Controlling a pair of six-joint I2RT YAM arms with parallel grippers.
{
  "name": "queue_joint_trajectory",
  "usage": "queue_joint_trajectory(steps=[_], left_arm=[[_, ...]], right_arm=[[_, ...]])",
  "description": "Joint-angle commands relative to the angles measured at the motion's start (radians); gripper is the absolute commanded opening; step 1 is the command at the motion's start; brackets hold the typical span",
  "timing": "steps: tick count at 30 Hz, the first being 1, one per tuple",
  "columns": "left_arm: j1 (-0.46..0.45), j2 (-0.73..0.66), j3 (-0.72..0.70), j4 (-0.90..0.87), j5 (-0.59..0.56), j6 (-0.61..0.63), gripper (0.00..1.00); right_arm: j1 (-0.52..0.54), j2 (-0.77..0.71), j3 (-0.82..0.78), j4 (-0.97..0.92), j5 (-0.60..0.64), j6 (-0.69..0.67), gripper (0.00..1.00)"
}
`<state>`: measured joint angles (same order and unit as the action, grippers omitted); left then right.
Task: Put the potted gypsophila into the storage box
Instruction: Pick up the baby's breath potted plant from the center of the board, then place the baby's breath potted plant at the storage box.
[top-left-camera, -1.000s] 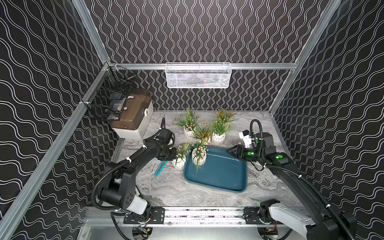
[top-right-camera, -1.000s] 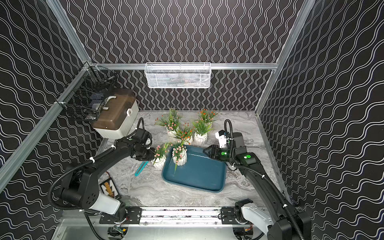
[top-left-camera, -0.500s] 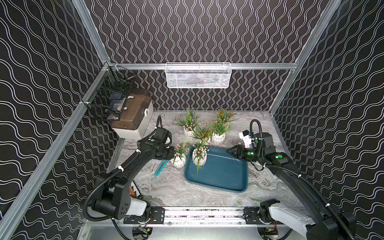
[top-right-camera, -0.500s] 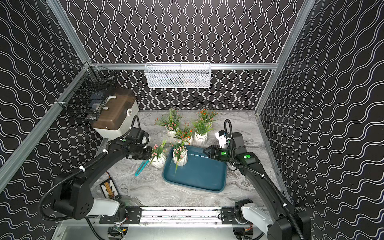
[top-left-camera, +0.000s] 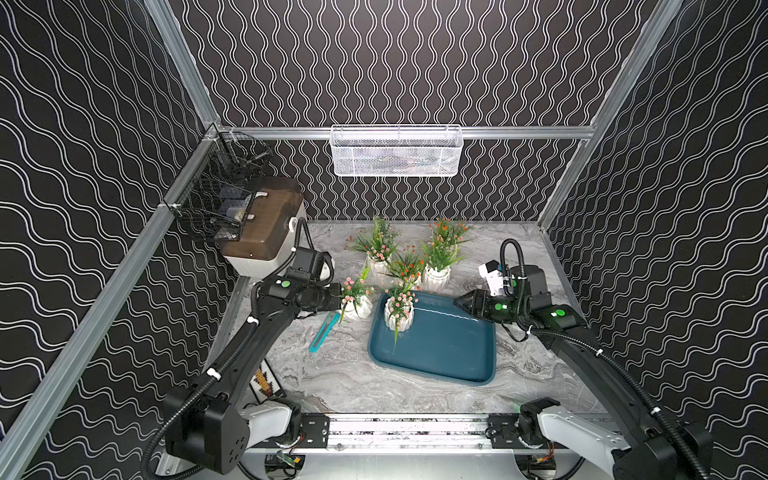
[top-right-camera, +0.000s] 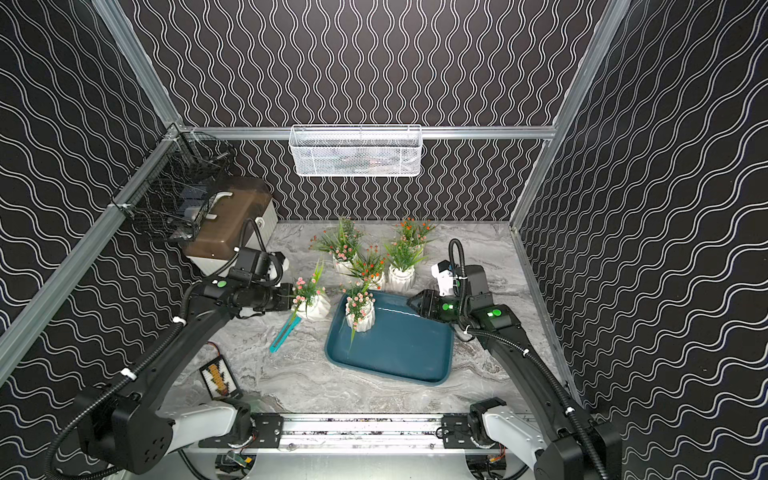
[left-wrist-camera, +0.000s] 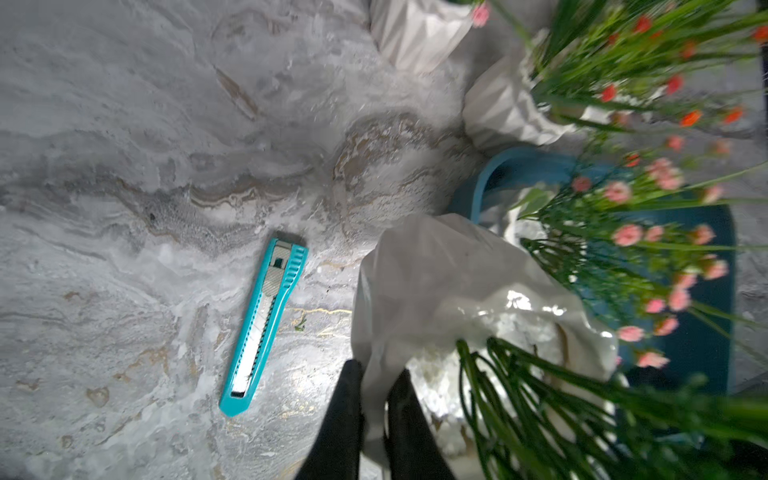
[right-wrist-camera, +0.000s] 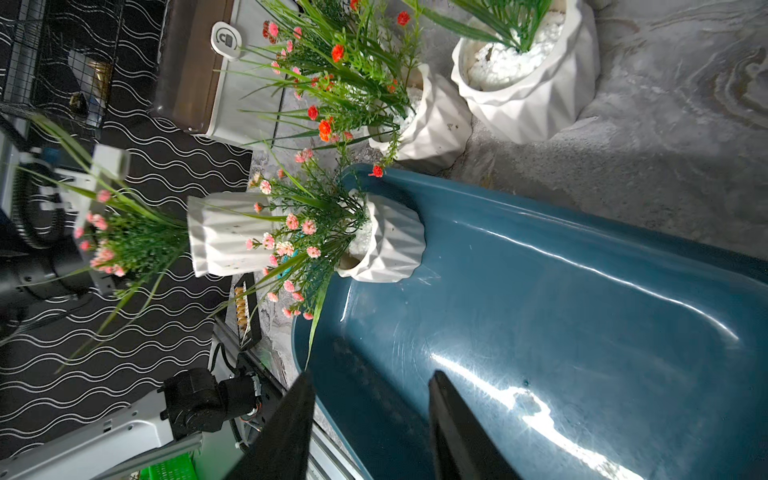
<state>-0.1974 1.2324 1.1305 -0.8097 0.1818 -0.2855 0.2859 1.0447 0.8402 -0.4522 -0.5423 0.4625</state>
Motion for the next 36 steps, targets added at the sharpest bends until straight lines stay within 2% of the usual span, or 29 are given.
queue_joint_trajectory(steps=[1,5,8,18,24,31,36], left_arm=[[0.0,-0.011,0.078,-0.041,0.072,0.005,0.0],[-0.017,0.006,0.169,-0.082,0.119,-0.006,0.0],[-0.063,0.026,0.236,-0.104,0.119,-0.023,0.0],[-0.382,0.188,0.437,-0.114,-0.002,-0.105,0.0],[-0.521,0.314,0.549,-0.129,-0.085,-0.118,0.0],[-0.614,0.46,0.648,-0.145,-0.129,-0.126,0.0],[-0.645,0.554,0.694,-0.141,-0.182,-0.121,0.0]], right_arm=[[-0.003,-0.009,0.005,-0.003,0.012,0.002,0.47],[-0.015,-0.024,-0.002,0.0,0.027,0.013,0.47],[-0.033,-0.027,-0.006,0.003,0.024,0.021,0.47],[-0.147,-0.039,-0.024,0.004,0.004,0.06,0.46],[-0.263,-0.061,-0.05,0.02,-0.047,0.101,0.46],[-0.417,-0.079,-0.094,0.055,-0.127,0.16,0.47],[-0.464,-0.06,-0.11,0.081,-0.18,0.174,0.47]])
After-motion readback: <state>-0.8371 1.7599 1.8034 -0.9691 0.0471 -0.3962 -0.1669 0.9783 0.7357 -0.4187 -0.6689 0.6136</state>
